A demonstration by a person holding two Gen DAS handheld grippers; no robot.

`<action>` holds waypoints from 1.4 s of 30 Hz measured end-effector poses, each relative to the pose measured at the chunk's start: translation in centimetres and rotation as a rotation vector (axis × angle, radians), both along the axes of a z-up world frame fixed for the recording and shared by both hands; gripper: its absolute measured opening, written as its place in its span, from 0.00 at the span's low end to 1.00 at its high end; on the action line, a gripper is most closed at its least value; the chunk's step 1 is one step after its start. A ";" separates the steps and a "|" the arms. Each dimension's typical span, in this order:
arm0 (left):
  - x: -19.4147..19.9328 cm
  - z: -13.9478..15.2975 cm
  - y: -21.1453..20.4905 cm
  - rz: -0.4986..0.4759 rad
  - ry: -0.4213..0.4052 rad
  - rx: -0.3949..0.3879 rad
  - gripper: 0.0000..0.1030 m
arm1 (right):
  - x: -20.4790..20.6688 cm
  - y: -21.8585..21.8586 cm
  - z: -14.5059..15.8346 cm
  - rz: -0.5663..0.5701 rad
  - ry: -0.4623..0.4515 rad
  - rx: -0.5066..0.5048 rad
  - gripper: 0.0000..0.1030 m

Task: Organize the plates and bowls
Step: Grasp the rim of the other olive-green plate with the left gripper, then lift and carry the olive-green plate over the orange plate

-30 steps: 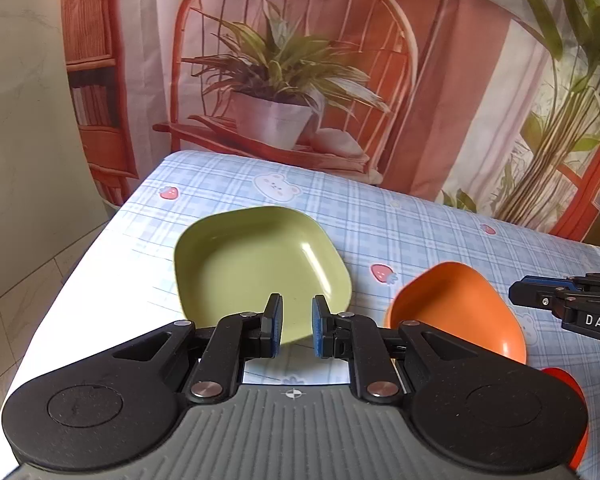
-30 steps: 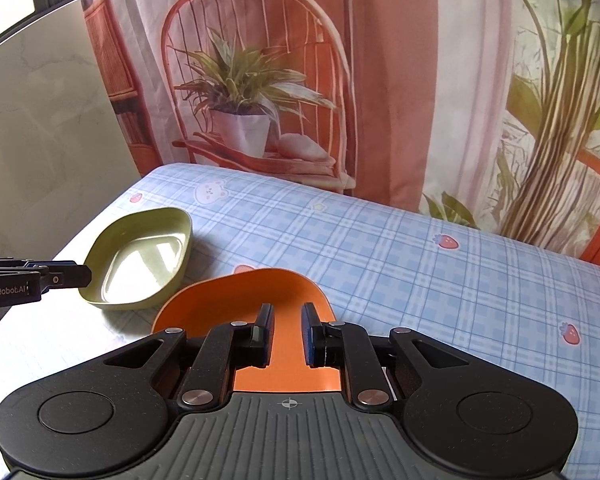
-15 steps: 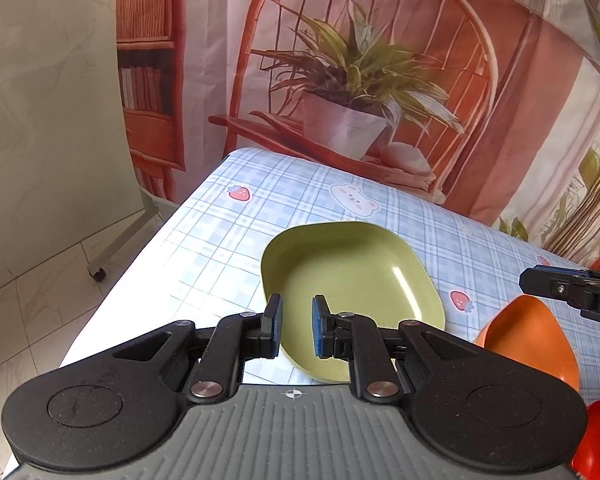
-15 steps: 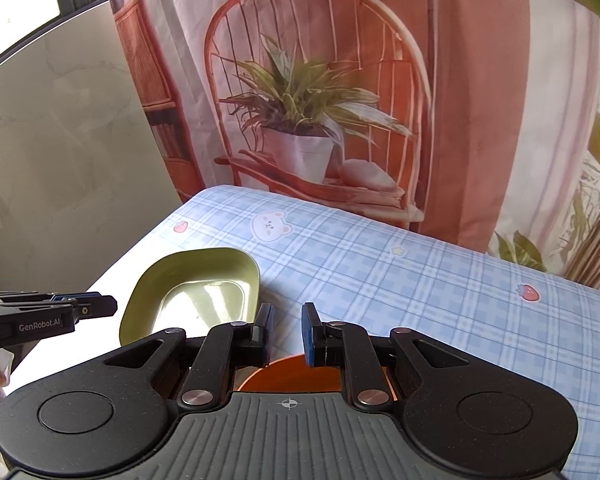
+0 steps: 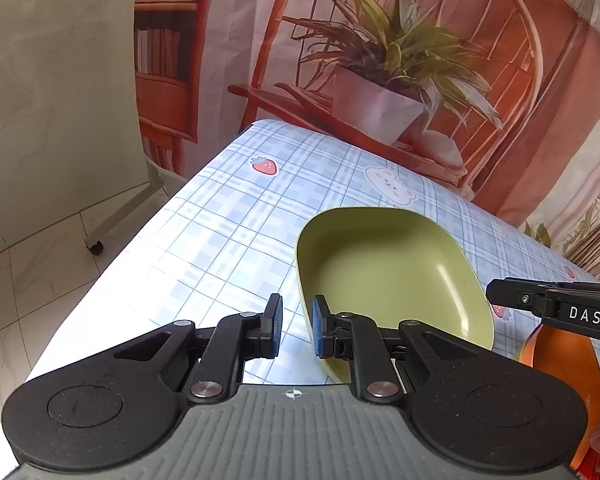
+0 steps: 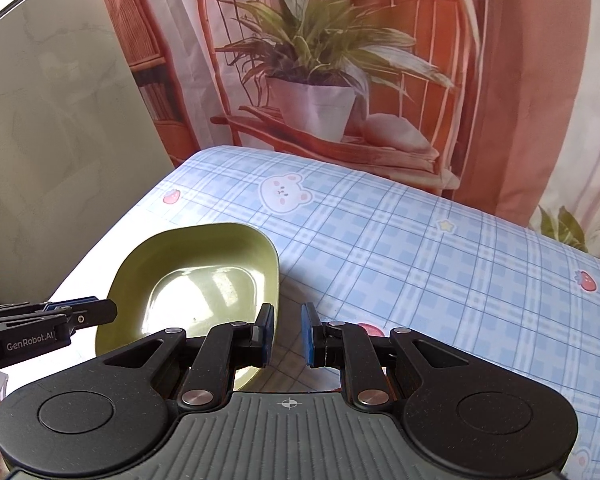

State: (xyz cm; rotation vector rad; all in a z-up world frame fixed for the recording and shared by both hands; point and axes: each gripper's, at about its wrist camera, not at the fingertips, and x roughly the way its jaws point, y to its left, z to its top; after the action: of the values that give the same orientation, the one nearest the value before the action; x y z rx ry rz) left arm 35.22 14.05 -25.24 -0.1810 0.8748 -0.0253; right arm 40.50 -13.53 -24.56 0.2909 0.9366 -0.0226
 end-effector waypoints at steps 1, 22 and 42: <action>0.1 -0.1 0.0 -0.001 0.000 -0.002 0.17 | 0.2 0.0 -0.2 -0.001 0.006 0.003 0.15; -0.5 0.5 -0.7 -0.051 -0.019 0.003 0.11 | 0.7 0.5 -0.9 0.029 0.026 0.046 0.06; -4.2 6.2 -5.0 -0.119 -0.086 0.068 0.13 | -4.1 -2.1 4.5 0.008 -0.078 0.050 0.04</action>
State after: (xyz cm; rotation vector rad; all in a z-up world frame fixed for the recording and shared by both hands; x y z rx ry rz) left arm 30.97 9.07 -19.00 -0.0639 0.7984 -0.1131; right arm 36.44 -15.59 -20.05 0.3322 0.8621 0.0194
